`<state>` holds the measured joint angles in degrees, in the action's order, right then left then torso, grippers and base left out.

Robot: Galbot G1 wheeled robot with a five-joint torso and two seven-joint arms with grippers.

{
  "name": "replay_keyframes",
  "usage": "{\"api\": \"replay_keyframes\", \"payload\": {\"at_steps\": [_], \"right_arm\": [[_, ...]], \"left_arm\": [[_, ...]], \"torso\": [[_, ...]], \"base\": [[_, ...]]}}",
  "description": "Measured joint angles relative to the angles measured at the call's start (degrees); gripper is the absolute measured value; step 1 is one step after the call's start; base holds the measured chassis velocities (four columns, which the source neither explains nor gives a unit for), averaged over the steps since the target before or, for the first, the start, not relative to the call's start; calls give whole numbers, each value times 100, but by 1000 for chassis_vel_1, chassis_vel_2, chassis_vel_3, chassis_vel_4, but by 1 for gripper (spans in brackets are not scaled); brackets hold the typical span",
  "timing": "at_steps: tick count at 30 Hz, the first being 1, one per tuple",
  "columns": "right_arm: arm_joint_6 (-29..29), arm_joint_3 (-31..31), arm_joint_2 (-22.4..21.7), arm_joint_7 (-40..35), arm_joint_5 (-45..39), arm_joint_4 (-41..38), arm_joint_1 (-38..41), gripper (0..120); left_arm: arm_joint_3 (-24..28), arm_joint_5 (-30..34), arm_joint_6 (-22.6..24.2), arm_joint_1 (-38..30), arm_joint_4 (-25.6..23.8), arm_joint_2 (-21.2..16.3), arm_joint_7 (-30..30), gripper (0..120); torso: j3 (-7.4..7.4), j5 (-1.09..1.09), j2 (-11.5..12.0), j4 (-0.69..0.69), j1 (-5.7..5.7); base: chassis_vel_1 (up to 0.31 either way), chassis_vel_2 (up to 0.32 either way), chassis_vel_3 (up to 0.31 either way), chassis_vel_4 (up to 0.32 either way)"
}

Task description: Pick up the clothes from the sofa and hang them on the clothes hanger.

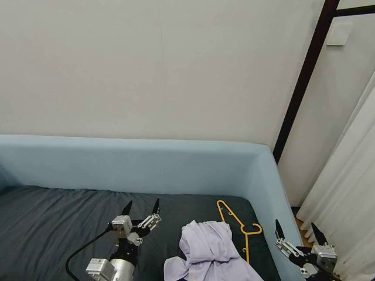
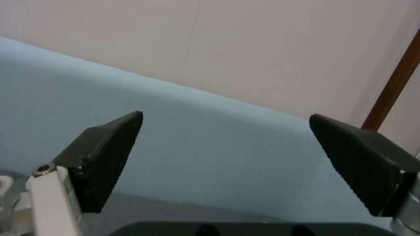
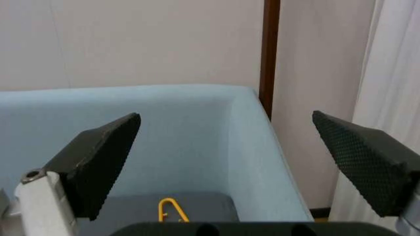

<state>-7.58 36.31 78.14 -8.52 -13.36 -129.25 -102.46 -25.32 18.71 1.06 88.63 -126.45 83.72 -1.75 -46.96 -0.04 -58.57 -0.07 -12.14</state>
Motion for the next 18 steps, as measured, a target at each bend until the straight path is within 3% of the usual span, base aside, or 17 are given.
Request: {"api": "replay_keyframes", "payload": {"at_steps": [18], "right_arm": [[54,-26,68,33,102,69,20,100]], "left_arm": [[-12,-72,2,86,-56,-128,31,100]], "torso": [[0,0,0,0,0]], "base": [[0,0,0,0]]}}
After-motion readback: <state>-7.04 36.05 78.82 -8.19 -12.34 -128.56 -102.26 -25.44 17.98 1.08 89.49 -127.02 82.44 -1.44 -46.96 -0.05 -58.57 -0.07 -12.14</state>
